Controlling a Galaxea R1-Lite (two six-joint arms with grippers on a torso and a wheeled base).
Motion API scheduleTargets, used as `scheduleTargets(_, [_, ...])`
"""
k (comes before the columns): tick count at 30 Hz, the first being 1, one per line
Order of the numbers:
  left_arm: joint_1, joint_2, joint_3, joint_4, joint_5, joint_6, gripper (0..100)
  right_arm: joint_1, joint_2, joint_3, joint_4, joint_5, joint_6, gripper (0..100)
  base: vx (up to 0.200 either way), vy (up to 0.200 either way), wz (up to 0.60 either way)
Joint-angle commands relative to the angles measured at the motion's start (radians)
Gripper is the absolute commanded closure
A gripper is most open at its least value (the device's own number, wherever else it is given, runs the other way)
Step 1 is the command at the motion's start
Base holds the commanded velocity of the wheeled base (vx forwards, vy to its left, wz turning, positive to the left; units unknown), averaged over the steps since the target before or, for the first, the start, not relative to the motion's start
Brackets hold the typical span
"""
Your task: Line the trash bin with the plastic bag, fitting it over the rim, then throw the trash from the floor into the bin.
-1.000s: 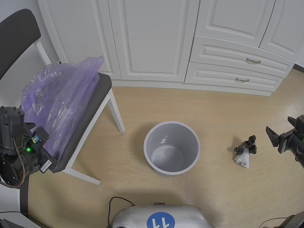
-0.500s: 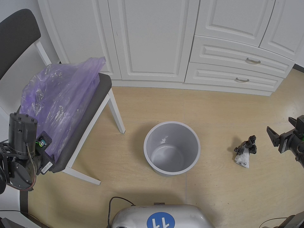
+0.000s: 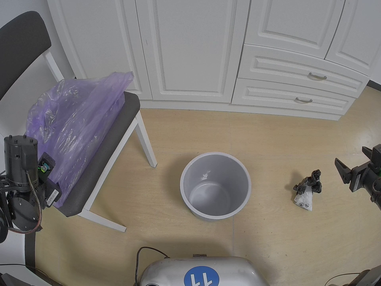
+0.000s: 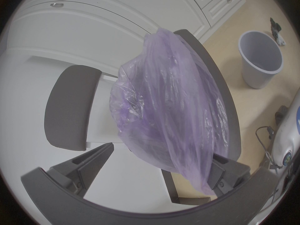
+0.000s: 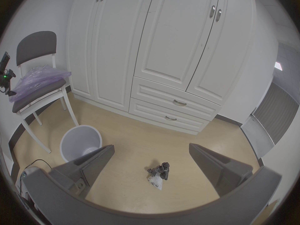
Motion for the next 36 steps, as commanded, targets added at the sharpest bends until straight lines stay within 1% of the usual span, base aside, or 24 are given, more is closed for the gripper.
scheduleTargets(1, [0.005, 0.016, 0.024, 0.0, 0.001, -0.003, 0, 0.001, -0.009, 0.002, 0.0, 0.0, -0.001, 0, 0.0, 0.0, 0.0])
scheduleTargets(7, [0.008, 0.043, 0.022, -0.002, 0.001, -0.013, 0, -0.001, -0.012, 0.0, 0.0, 0.0, -0.001, 0, 0.0, 0.0, 0.0])
scheduleTargets(11, [0.028, 0.06, 0.021, -0.002, 0.001, -0.014, 0, -0.001, -0.01, 0.002, 0.0, 0.0, -0.001, 0, 0.0, 0.0, 0.0])
scheduleTargets(12, [0.034, 0.069, 0.019, -0.003, 0.001, -0.014, 100, -0.001, -0.012, 0.002, 0.0, 0.0, 0.001, 0, 0.0, 0.0, 0.0])
scheduleTargets(17, [0.037, 0.092, 0.027, -0.065, 0.001, -0.009, 100, -0.001, -0.013, 0.002, 0.0, 0.0, 0.001, 0, 0.0, 0.0, 0.0])
scheduleTargets(24, [0.037, 0.088, 0.045, -0.101, 0.0, -0.006, 100, -0.001, -0.012, 0.002, 0.0, 0.0, 0.001, 0, 0.0, 0.0, 0.0])
scheduleTargets(30, [0.034, 0.089, 0.09, -0.183, -0.019, -0.008, 100, -0.002, -0.012, 0.006, 0.0, 0.001, 0.001, 0, 0.0, 0.0, 0.0])
scheduleTargets(32, [0.031, 0.079, 0.103, -0.212, -0.033, -0.003, 100, -0.002, -0.015, 0.018, -0.002, 0.021, 0.001, 0, 0.0, 0.0, 0.0])
scheduleTargets(34, [0.028, 0.071, 0.11, -0.241, -0.049, -0.003, 100, -0.004, -0.022, 0.029, -0.002, 0.061, 0.001, 0, 0.0, 0.0, 0.0])
scheduleTargets(36, [0.022, 0.053, 0.111, -0.259, -0.074, -0.003, 100, -0.008, -0.028, 0.029, -0.002, 0.086, 0.001, 0, 0.0, 0.0, 0.0])
